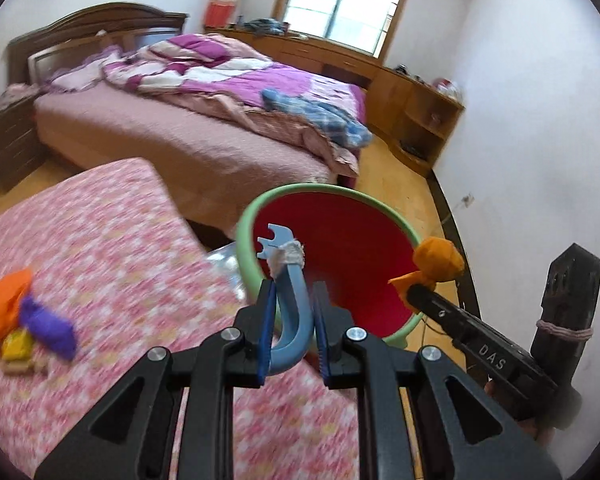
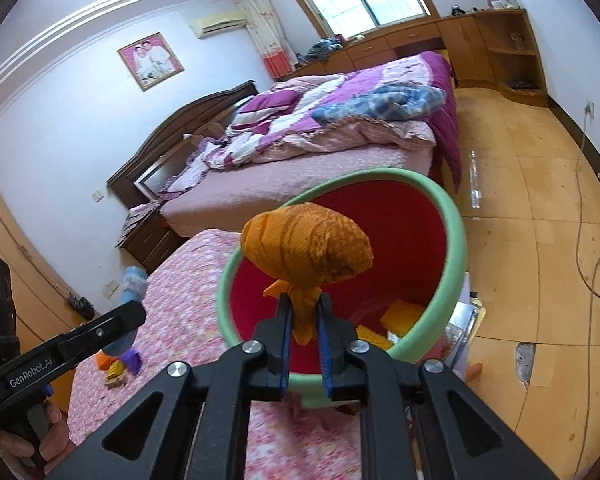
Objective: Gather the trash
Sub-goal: 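Open both grippers to drop the tube and bundle into the bucket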
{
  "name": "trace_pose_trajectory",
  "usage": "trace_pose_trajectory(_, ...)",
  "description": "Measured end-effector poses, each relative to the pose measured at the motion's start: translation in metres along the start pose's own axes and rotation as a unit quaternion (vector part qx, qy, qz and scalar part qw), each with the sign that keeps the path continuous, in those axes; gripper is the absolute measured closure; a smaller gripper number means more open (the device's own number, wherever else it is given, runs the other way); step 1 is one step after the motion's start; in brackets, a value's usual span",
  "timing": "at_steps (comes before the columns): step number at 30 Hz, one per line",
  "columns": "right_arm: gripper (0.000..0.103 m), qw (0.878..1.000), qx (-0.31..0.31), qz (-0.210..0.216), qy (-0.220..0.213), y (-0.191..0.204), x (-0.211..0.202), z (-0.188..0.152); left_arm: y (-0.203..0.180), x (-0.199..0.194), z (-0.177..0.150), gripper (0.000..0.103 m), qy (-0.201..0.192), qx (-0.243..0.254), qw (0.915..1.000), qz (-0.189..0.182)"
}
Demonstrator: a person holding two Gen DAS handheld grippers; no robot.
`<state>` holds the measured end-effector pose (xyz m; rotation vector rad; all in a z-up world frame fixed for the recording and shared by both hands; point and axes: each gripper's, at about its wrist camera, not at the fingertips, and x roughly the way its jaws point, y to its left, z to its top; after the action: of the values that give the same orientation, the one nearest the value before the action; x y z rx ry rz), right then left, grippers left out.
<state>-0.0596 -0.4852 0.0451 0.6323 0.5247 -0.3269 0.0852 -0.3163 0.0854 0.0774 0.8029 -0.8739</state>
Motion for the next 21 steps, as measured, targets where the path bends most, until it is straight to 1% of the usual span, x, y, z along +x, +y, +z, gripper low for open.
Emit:
trace_pose_trajectory(1,0.074,1.0,0.004,0.0,0.0,-0.003,0.001,0.001,-0.005,0.01,0.004,0.085,0.005,0.006,0.9999,-0.011)
trace_pose_trajectory(3,0.068,1.0,0.012,-0.001,-0.003,-0.011,0.002,0.002,-0.011,0.022,0.007,0.085,0.012,0.013,0.9996,-0.024)
trace_pose_trajectory(6,0.065,1.0,0.012,-0.001,-0.004,-0.017,0.003,0.005,-0.019,0.041,0.012,0.084,0.02,0.024,0.999,-0.032)
trace_pose_trajectory(7,0.064,1.0,0.014,0.001,-0.002,-0.018,0.004,0.006,-0.022,0.048,0.013,0.082,0.023,0.03,0.9988,-0.032)
trace_pose_trajectory(9,0.064,1.0,0.017,0.006,-0.001,-0.021,0.005,0.009,-0.027,0.061,0.014,0.066,0.032,0.036,0.9983,-0.033)
trace_pose_trajectory(10,0.064,1.0,0.015,0.006,-0.002,-0.021,0.005,0.01,-0.027,0.066,0.013,0.064,0.033,0.036,0.9984,-0.029)
trace_pose_trajectory(13,0.06,1.0,0.005,0.002,-0.002,-0.022,0.005,0.013,-0.026,0.078,0.013,0.063,0.044,0.031,0.9983,-0.021)
trace_pose_trajectory(16,0.06,1.0,-0.001,0.001,-0.001,-0.019,0.007,0.013,-0.021,0.086,0.01,0.063,0.054,0.014,0.9983,-0.019)
trace_pose_trajectory(21,0.06,1.0,0.001,0.011,-0.002,-0.018,0.005,0.012,-0.017,0.081,0.006,0.063,0.056,0.0,0.9983,-0.014)
